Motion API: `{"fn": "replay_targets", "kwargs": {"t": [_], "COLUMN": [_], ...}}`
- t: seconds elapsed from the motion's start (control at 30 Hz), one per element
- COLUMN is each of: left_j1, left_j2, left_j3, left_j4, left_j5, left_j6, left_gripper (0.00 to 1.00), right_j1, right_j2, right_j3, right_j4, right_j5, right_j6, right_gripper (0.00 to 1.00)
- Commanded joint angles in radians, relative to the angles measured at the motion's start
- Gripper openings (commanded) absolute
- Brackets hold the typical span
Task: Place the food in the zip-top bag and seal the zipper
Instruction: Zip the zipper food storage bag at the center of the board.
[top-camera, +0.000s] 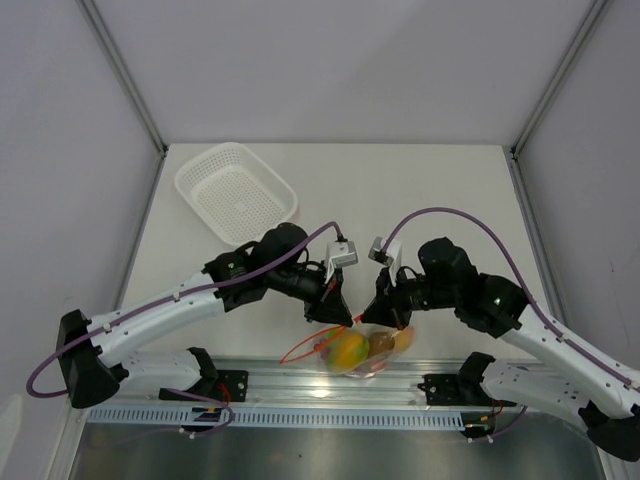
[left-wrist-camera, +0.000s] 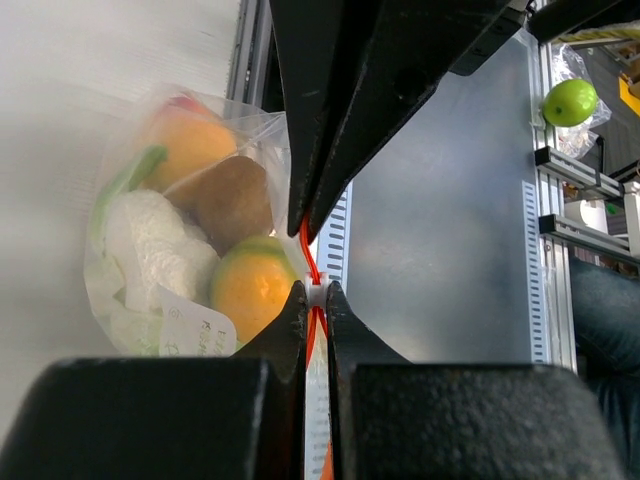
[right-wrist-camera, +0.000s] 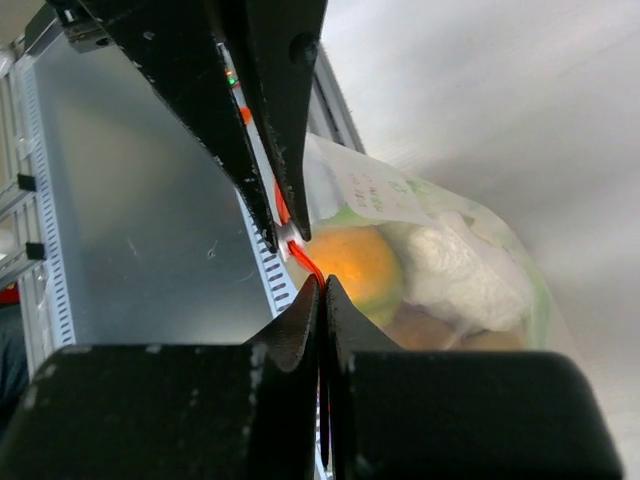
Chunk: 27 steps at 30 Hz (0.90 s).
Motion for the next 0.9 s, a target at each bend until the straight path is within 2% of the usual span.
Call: {"fn": "replay_targets", "kwargs": {"t": [0.0,0.07,0.37,0.57,0.87], "left_j1": [0.003,0.006,0.029,0.057,0.066], "left_j2": [-0.025,-0.03,-0.073,-0.123,-0.224], "left_j3": [0.023,0.022,-0.014,-0.047,-0.107], "left_j4": [0.03,0.016,-0.054,-0.103,-0.169], "left_j5": [0.038,0.023,-0.048,-0.115,-0.278], "left_j6": [-0.014,-0.011,-0.001,-0.002,-0.019], "left_gripper": [0.0,0.01,0.0,0.0,0.0], "right_j1": [0.001,0.003,-0.048,-0.077,-0.082], "right_j2": [-0.049,-0.076,-0.175,-0.218,-0.202], "right_j3": [0.003,-0.002,-0.015,-0.011,-0.02], "right_j4": [0.043,0.045,-0.02,-0.067,-0.075], "right_j5": [0.2,0.341,0.641,0.776,0.833], "right_j6": [0.045,0.074,0.157,0.195,0.221], "right_gripper": [0.0,0.0,0.0,0.0,0.0]}}
